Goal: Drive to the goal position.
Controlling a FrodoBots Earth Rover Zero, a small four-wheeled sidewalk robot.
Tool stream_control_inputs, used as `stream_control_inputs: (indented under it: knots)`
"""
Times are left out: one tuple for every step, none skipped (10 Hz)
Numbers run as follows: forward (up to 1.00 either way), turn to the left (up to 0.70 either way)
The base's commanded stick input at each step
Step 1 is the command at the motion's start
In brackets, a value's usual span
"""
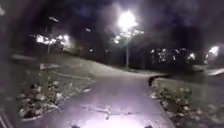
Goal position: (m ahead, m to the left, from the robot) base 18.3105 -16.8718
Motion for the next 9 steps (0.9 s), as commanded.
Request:
stream_control_inputs:
  knots:
    - [0.7, 0.0]
    - [0.7, 0.0]
    - [0.7, 0.0]
    - [0.7, 0.0]
    - [0.7, 0.0]
    - [0.7, 0.0]
    - [0.7, -0.3]
    - [0.7, -0.22]
    - [0.7, -0.07]
